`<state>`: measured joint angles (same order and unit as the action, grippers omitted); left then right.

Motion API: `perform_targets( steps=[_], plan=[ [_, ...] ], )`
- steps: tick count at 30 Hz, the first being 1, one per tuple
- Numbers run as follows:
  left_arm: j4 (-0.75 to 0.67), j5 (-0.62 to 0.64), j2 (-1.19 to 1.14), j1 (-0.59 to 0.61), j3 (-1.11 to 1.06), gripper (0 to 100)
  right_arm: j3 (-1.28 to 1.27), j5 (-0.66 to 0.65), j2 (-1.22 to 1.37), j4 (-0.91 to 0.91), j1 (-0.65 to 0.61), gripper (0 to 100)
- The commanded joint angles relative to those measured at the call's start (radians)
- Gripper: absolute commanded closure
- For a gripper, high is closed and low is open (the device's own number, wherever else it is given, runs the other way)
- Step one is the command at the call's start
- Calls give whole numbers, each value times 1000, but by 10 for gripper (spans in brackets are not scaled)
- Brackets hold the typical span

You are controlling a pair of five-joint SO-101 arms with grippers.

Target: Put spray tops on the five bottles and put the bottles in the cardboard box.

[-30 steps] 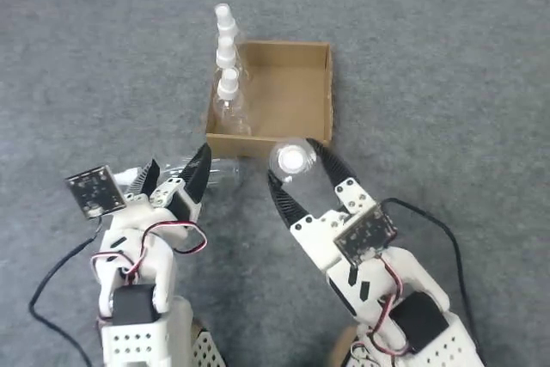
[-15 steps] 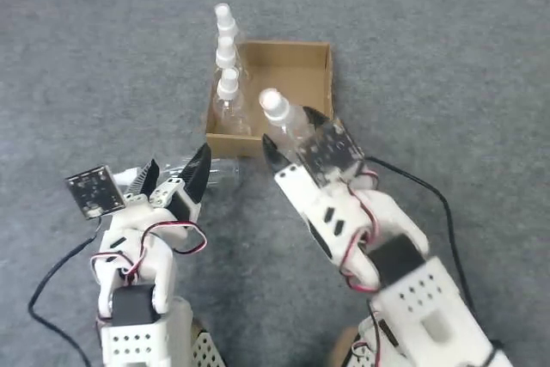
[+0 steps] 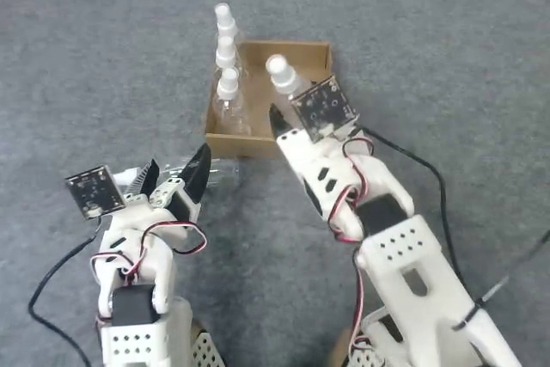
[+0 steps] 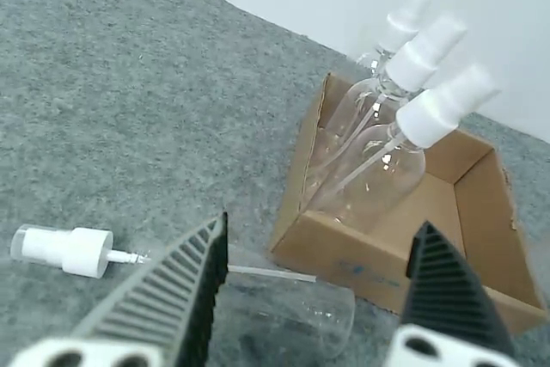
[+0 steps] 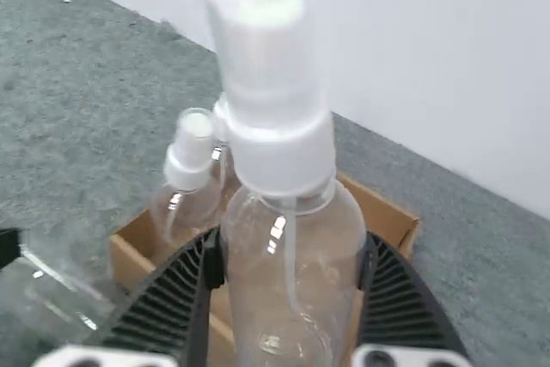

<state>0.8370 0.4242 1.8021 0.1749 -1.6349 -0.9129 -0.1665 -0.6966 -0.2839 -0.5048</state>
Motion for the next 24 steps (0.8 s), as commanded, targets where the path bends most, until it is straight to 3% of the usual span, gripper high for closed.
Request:
perform_targets(
  steps=[1,11,24],
  plan=[
    [2,-8,25,8,10,684,83,-11,36,81,25,880],
    [2,-8,25,8,8,684,89,-6,185,272,27,880],
    [3,-8,25,9,8,684,284,-3,438,275,82,878]
  ],
)
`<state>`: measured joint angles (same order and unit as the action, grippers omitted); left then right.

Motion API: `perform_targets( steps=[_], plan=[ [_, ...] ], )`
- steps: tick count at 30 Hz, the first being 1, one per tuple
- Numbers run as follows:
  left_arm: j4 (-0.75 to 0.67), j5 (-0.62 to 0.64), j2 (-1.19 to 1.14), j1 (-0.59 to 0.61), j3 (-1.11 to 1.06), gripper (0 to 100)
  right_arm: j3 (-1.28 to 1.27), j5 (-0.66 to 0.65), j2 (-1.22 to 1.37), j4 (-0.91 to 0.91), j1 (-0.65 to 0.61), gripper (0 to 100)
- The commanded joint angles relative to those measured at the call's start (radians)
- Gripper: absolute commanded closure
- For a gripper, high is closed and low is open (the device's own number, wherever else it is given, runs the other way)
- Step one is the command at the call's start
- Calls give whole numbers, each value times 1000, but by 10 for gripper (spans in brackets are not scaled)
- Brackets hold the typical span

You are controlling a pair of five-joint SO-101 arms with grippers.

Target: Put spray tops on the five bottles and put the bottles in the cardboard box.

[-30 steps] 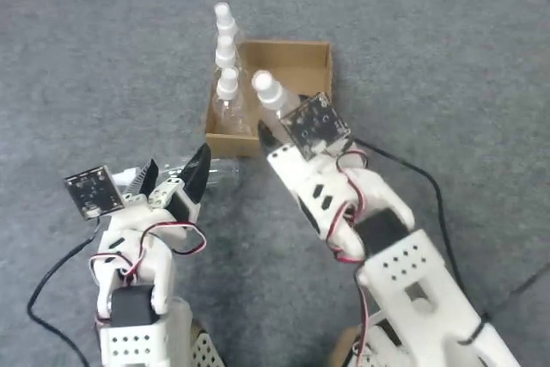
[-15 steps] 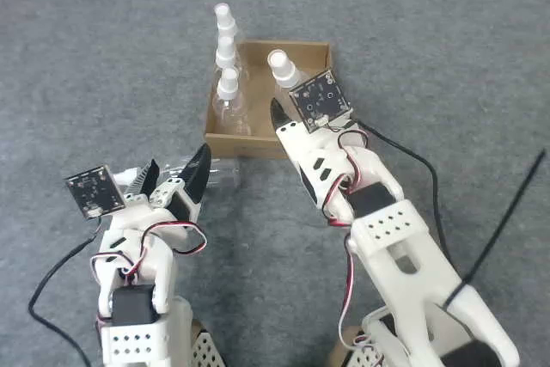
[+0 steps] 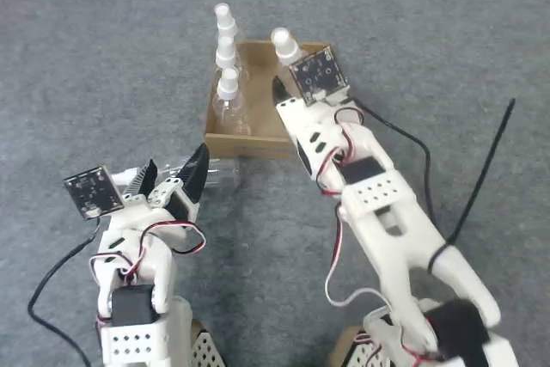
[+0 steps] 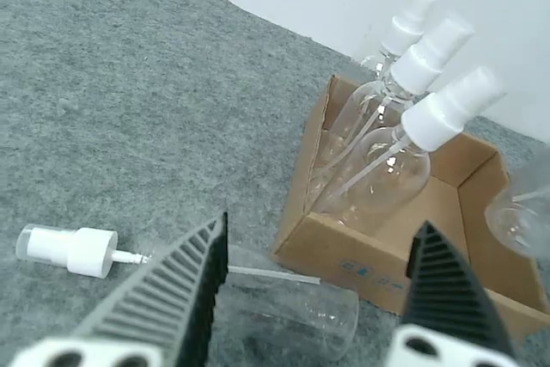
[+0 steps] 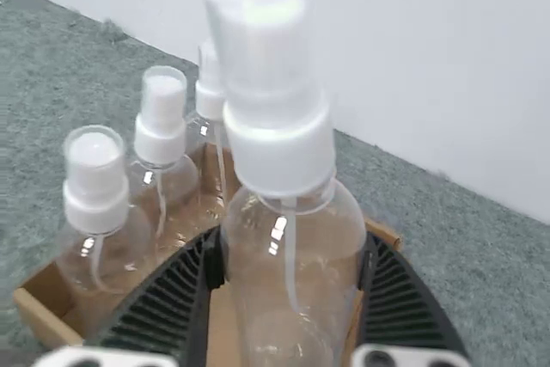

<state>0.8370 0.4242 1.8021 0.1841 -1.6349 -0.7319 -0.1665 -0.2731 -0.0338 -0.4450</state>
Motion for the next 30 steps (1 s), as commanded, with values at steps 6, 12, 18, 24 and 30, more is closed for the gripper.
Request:
perform_targets(
  steps=[6,12,18,24,30],
  plan=[
    [0,-8,25,35,8,684,176,-3,128,35,24,876],
    [0,-8,25,55,10,684,252,55,216,35,24,875],
    [0,-8,25,55,10,684,364,241,337,35,25,875],
    [0,-8,25,58,10,684,466,241,447,36,41,875],
    [0,-8,25,58,10,684,505,238,553,196,64,879]
  ],
)
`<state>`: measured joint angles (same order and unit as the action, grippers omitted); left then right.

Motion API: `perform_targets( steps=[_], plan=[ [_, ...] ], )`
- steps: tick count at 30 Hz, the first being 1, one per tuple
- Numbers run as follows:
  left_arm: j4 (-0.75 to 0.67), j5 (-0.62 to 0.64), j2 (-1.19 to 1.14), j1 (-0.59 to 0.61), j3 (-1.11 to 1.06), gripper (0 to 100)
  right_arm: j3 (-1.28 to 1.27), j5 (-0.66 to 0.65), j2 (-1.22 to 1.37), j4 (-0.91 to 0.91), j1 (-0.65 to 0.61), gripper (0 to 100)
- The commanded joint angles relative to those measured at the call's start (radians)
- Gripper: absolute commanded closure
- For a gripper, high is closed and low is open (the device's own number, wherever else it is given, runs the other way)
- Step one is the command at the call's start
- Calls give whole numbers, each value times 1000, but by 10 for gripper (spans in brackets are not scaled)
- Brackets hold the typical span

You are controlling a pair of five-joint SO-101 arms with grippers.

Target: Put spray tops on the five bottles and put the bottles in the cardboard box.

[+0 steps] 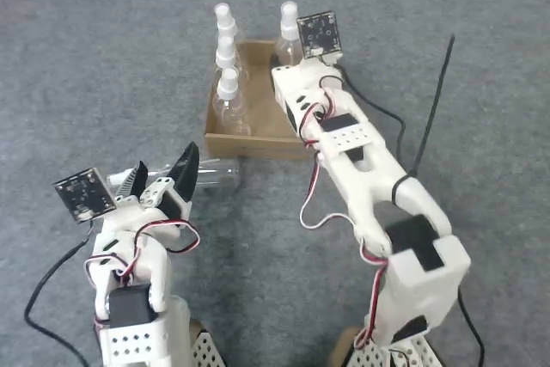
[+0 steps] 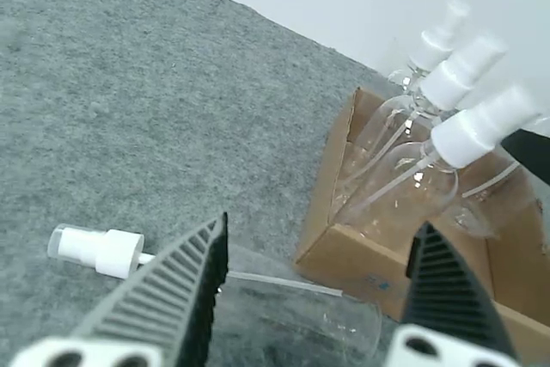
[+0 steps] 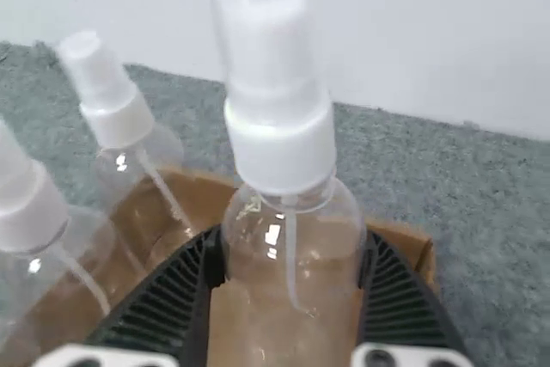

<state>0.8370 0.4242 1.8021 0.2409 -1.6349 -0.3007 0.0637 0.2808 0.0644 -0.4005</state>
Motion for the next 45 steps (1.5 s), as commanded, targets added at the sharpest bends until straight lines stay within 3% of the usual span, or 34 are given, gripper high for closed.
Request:
perform_targets(
  steps=[1,14,38,45],
  plan=[
    [0,-8,25,2,10,684,72,8,18,128,19,879],
    [0,-8,25,2,10,684,77,8,163,318,38,879],
    [2,-8,25,5,8,684,173,6,305,314,58,874],
    [2,-8,25,5,8,684,170,6,312,311,58,752]
  ],
)
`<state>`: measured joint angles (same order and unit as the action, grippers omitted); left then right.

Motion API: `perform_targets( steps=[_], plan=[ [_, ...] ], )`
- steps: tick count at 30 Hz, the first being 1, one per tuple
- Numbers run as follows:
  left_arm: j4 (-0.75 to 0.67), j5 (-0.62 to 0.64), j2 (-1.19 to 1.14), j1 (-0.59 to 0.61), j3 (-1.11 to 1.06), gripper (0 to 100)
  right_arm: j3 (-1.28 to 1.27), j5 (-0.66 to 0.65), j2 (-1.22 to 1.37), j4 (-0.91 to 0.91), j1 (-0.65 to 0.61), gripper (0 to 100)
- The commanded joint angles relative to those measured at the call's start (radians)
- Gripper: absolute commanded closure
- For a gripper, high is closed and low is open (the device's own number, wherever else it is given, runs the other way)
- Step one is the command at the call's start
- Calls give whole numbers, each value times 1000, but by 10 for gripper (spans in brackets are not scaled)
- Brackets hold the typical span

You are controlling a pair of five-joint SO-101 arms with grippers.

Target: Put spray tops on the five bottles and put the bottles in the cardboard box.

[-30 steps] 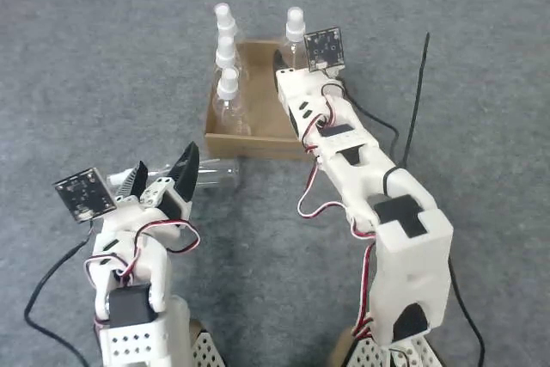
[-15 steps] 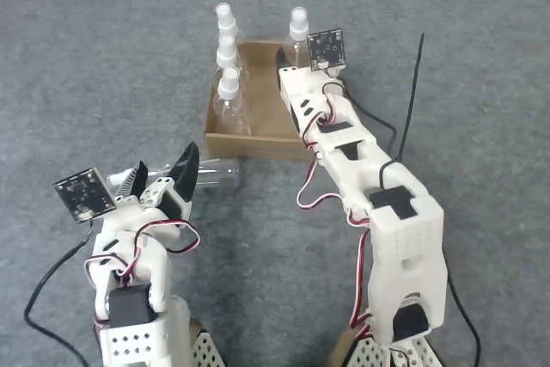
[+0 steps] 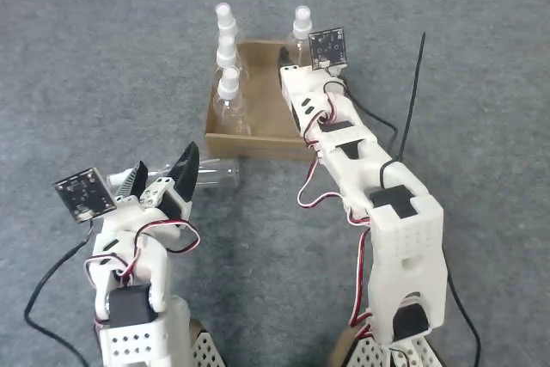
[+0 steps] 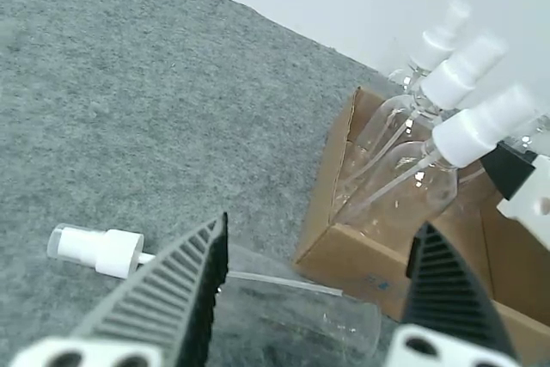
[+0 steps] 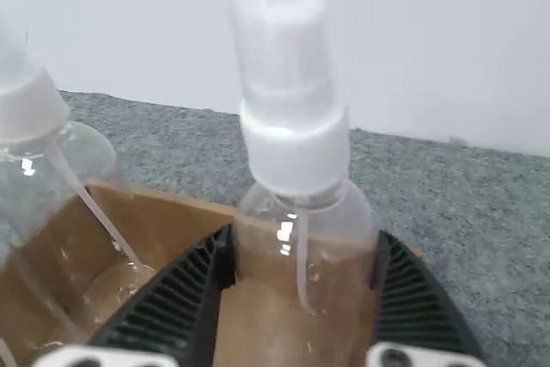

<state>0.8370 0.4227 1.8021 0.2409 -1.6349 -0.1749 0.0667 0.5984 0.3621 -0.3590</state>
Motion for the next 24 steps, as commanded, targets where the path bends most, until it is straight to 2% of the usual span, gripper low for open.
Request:
perform_targets(
  steps=[1,6,12,16,24],
  plan=[
    [2,-6,25,5,8,684,44,3,-5,13,16,749],
    [2,-6,25,5,8,684,48,3,-15,-61,12,746],
    [2,-6,25,5,8,684,51,3,-16,-68,15,742],
    [2,-6,25,5,8,684,51,2,-16,-70,15,685],
    [2,-6,25,5,8,684,12,3,-68,-85,15,683]
  ],
)
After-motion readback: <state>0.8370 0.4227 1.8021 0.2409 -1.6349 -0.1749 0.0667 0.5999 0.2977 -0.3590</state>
